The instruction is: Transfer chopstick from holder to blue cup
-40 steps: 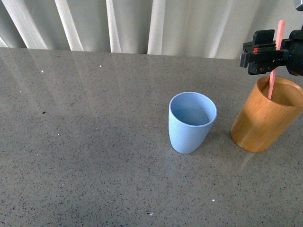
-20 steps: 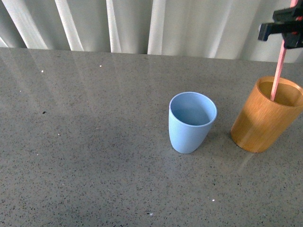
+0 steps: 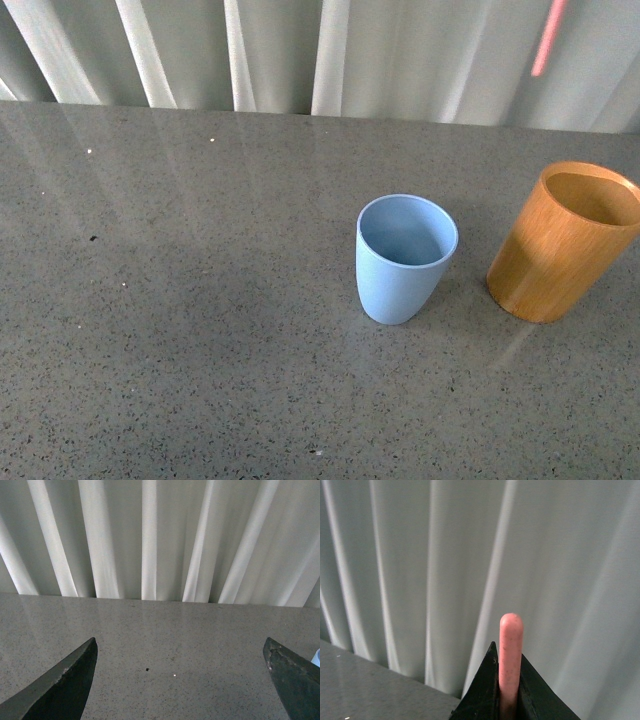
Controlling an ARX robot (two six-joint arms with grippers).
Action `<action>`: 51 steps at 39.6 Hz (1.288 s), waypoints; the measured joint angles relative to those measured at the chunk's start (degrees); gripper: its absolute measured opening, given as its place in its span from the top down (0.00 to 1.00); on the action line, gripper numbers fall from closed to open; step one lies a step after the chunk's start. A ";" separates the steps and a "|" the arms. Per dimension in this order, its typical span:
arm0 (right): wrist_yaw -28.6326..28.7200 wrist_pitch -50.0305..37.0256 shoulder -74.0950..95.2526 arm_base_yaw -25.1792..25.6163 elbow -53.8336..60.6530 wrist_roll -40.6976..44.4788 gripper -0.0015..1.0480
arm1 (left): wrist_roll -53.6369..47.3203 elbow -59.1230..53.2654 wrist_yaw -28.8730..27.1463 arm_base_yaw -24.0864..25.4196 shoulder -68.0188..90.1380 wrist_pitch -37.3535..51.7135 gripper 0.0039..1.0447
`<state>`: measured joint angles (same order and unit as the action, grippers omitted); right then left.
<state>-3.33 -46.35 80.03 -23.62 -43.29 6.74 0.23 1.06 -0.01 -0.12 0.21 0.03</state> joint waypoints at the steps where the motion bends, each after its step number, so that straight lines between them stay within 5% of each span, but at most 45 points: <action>1: -0.26 -0.22 0.20 -1.01 0.17 -0.17 0.98 | 0.02 0.00 0.00 0.00 0.00 0.00 0.06; 9: -0.57 -6.88 7.43 -7.08 3.26 -1.38 0.98 | 0.02 0.00 0.00 0.00 0.00 0.00 0.06; 51: 0.11 -19.96 25.59 -6.54 5.90 -5.51 0.98 | 0.02 0.00 0.00 0.00 0.00 0.00 0.06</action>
<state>-3.22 -66.30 105.62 -30.15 -37.39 1.23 0.25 1.06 -0.01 -0.12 0.21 0.03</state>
